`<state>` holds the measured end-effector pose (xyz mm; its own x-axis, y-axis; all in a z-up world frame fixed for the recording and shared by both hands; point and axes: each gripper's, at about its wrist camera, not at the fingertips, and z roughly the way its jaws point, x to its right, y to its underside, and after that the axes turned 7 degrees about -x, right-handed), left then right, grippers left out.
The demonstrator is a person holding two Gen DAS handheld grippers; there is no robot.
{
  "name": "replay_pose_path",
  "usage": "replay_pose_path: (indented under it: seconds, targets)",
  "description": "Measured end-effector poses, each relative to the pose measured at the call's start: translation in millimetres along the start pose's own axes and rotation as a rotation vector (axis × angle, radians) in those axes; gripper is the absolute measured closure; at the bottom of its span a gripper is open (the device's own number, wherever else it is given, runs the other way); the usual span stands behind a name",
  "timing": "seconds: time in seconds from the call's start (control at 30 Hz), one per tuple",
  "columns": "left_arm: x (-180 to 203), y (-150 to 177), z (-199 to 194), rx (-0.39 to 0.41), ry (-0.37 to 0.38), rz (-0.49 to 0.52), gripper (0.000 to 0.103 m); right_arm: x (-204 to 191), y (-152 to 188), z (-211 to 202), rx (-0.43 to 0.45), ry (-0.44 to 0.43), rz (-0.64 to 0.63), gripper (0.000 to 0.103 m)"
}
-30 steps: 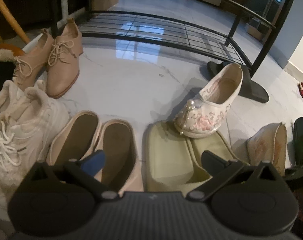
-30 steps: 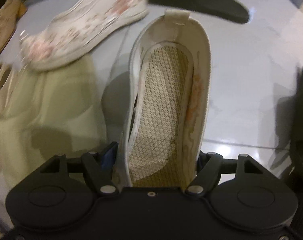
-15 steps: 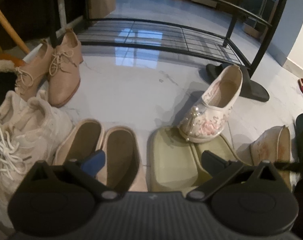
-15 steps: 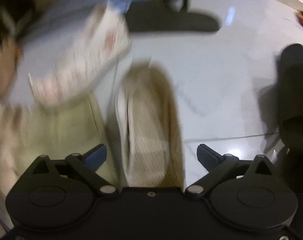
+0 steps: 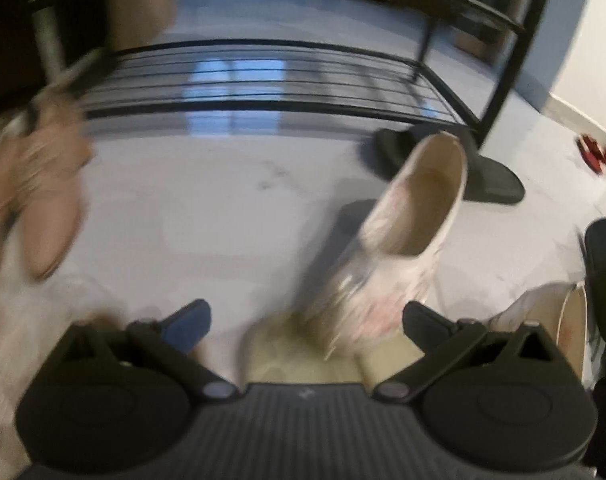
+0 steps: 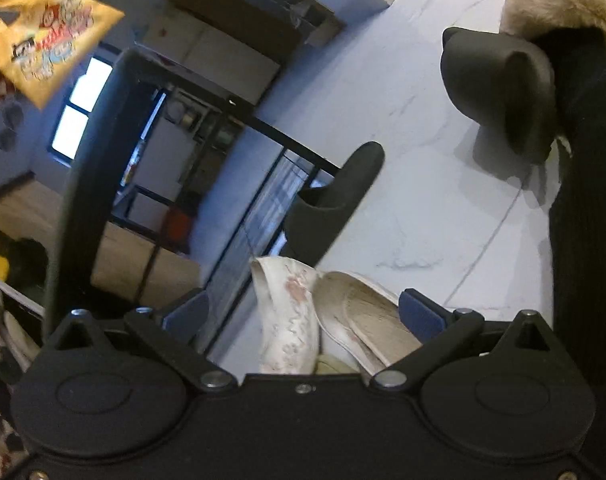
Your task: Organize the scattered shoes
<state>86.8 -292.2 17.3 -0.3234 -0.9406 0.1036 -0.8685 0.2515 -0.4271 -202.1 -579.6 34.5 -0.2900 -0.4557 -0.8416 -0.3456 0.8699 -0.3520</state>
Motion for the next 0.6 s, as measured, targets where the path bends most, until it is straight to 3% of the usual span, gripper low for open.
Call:
replay_pose_path:
  seconds: [0.07,0.23,0.3,0.37,0.47,0.6]
  targets:
    - [13.8,-18.1,22.8,-0.062,0.016,0.042,0.001,-2.1,-0.8,2.1,-0.018,-0.02,0.003,0.0]
    - [27.6,-35.7,63.3,-0.136,-0.014,0.022,0.001,-0.7,-7.5,0.1,-0.01,-0.081,0.032,0.0]
    - [35.4,-37.8,71.3,-0.141,0.024,0.029,0.016,3.4,-11.1,2.9,-0.002,-0.115,0.051,0.0]
    - [43.2,-38.9,72.0,-0.135,-0.007,0.038,0.021,3.9,-11.2,-0.9,0.0,-0.144,0.065,0.0]
    - [50.6,-40.7,73.9,-0.139,-0.031,0.066,0.021,8.9,-11.7,1.0,0.003,-0.176,0.084,0.0]
    - [58.6,-45.4,83.9,-0.194,-0.056,0.127,0.011,14.8,-16.1,5.8,-0.008,-0.192,0.131,0.0]
